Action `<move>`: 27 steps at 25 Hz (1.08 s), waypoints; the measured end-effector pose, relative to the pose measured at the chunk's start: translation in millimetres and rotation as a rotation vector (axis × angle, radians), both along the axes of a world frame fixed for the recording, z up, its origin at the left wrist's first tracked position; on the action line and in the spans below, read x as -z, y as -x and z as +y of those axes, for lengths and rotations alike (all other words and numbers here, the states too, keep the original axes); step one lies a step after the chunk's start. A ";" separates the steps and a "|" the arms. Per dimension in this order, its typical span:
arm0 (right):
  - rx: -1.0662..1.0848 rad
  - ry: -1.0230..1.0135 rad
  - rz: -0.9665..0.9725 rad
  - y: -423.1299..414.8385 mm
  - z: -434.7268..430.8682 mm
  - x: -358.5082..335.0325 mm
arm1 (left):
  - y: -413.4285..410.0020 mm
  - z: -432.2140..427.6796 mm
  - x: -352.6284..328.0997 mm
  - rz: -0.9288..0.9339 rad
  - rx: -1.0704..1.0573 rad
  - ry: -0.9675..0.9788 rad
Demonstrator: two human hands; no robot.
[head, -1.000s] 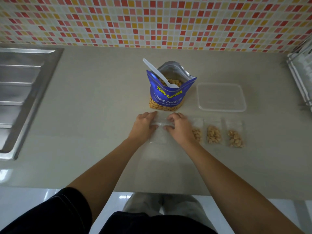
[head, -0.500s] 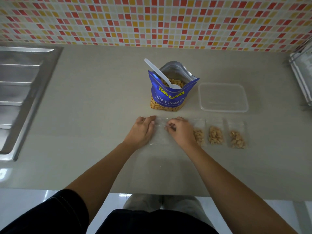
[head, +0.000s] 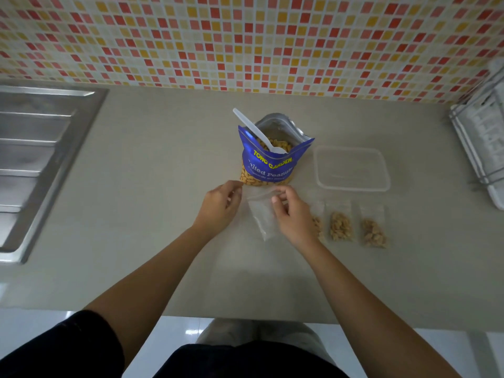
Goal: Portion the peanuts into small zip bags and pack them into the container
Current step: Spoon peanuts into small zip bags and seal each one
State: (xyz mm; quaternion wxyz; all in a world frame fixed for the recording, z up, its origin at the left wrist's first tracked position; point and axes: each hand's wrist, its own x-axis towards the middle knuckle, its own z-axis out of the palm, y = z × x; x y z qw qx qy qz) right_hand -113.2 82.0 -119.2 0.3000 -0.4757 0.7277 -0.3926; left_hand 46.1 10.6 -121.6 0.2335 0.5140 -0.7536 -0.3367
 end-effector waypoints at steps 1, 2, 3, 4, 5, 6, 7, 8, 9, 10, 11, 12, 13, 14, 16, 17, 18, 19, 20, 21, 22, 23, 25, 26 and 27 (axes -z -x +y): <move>-0.025 0.014 0.007 0.6 1.4 -1.7 | 2.7 -0.7 -6.2 0.121 -0.067 -0.139; -0.051 0.025 0.008 1.1 2.8 -3.8 | 6.4 -0.8 -14.0 0.268 -0.096 -0.357; -0.072 0.029 0.005 1.9 3.4 -5.5 | 8.5 -0.9 -21.2 0.396 -0.087 -0.559; -0.089 0.030 -0.004 3.0 4.1 -7.8 | 9.0 -1.2 -26.3 0.464 -0.045 -0.690; -0.102 0.028 -0.014 4.5 4.7 -10.2 | 8.3 -2.1 -30.4 0.474 0.010 -0.745; -0.113 0.025 -0.023 6.0 5.1 -13.1 | 7.1 -3.5 -33.6 0.478 0.051 -0.768; -0.120 0.025 -0.029 7.6 5.5 -15.8 | 5.7 -4.4 -37.3 0.484 0.070 -0.773; -0.120 0.028 -0.031 9.5 5.8 -18.7 | 4.4 -5.3 -41.7 0.493 0.074 -0.771; -0.113 0.034 -0.031 11.5 5.9 -21.5 | 3.8 -6.3 -45.3 0.511 0.075 -0.769; -0.104 0.037 -0.031 13.7 5.8 -24.0 | 3.8 -7.2 -48.3 0.527 0.080 -0.769; -0.101 0.040 -0.032 15.9 5.8 -26.3 | 4.3 -7.3 -53.2 0.530 0.094 -0.767; -0.102 0.041 -0.033 17.4 6.1 -28.7 | 5.1 -7.0 -57.1 0.516 0.111 -0.758; -0.108 0.044 -0.034 18.1 6.6 -30.9 | 6.1 -6.6 -60.3 0.486 0.132 -0.739; -0.115 0.050 -0.036 18.2 7.5 -33.4 | 7.6 -5.9 -63.2 0.442 0.158 -0.707; -0.109 0.079 -0.051 17.2 8.4 -39.3 | 11.2 -4.5 -71.6 0.367 0.199 -0.621; -0.086 0.094 -0.086 16.9 9.0 -43.6 | 12.6 -4.2 -76.2 0.363 0.195 -0.574; -0.051 0.094 -0.161 17.5 9.8 -48.4 | 13.2 -4.3 -80.7 0.383 0.175 -0.526; -0.011 0.076 -0.272 19.4 10.8 -53.3 | 12.9 -5.0 -85.9 0.418 0.150 -0.484; 0.027 0.043 -0.389 22.2 11.9 -57.4 | 11.8 -6.1 -91.0 0.452 0.130 -0.453; 0.055 0.010 -0.488 25.4 13.1 -60.3 | 10.1 -7.0 -95.9 0.472 0.124 -0.436; 0.072 -0.009 -0.560 28.0 14.3 -62.4 | 8.4 -7.9 -99.9 0.479 0.131 -0.427; 0.084 -0.014 -0.613 30.4 15.0 -63.1 | 6.9 -8.2 -103.7 0.478 0.143 -0.423; 0.090 0.000 -0.660 34.5 15.5 -66.3 | 6.2 -7.9 -110.2 0.454 0.154 -0.394; 0.086 0.008 -0.662 37.2 15.3 -68.3 | 6.6 -7.8 -112.6 0.434 0.150 -0.360; 0.076 0.019 -0.670 40.5 15.0 -71.7 | 7.2 -7.5 -115.3 0.414 0.145 -0.323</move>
